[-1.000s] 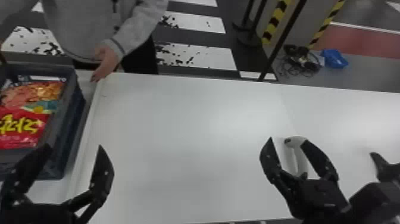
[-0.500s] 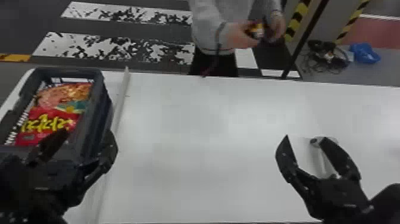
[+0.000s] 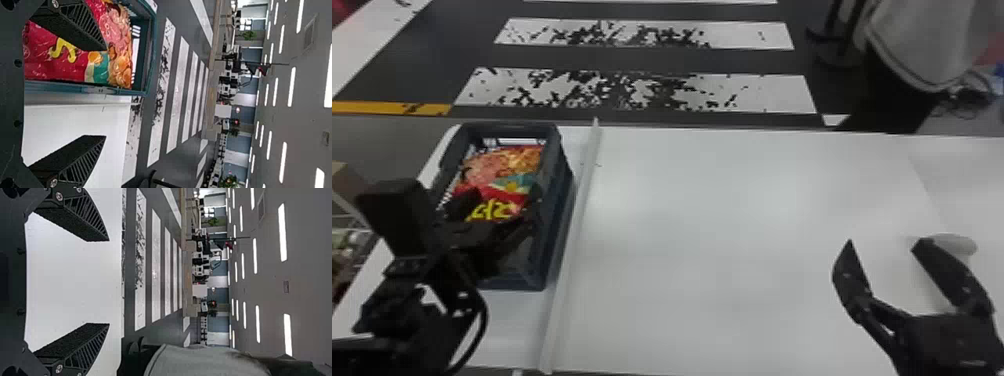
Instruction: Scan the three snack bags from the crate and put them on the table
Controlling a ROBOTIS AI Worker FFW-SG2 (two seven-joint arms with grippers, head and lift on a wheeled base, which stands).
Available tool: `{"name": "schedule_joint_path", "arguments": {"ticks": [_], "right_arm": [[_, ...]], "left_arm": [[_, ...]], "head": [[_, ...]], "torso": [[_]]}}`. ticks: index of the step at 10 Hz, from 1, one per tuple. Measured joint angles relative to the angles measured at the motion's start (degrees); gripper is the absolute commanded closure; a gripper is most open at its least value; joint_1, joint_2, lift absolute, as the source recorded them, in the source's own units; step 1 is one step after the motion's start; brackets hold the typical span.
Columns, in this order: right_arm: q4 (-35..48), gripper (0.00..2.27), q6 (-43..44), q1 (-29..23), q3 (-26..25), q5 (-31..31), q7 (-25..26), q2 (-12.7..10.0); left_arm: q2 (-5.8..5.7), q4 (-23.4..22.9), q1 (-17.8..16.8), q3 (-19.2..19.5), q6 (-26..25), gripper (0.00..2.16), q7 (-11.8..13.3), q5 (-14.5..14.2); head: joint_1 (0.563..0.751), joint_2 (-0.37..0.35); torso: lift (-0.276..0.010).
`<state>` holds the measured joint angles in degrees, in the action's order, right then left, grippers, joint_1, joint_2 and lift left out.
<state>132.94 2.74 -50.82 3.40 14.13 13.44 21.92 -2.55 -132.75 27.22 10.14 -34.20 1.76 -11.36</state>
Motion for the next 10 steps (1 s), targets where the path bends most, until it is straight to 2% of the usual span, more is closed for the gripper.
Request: {"name": "schedule_joint_path", "arguments": {"ticks": [2,4,8,10], "right_arm": [[-2.19,0.11,-0.01,1.76,1.90,-0.21,0.00,1.14],[-3.08,0.11,-0.24,2.36,2.55,-0.78,0.01,1.36],[-3.87,0.11,-0.59,2.93,3.15,-1.51,0.09,1.15],[-4.25,0.11,-0.58,3.41,3.72,-1.74,0.09,1.00]], "left_arm": [[-0.21,2.27,-7.23,2.71,-8.78,0.08,-0.10,0.34],[-0.67,5.92,-12.35,4.31,-12.14,0.08,0.34,0.53],[-1.41,11.48,-17.31,6.30,-15.89,0.09,1.97,0.94],[-1.82,15.11,-20.09,6.63,-19.66,0.14,4.13,1.95]], "head": [[0.695,0.120],[0.695,0.153],[0.695,0.180],[0.695,0.187]], "torso": [[-0.094],[-0.094],[-0.094],[-0.094]]}}
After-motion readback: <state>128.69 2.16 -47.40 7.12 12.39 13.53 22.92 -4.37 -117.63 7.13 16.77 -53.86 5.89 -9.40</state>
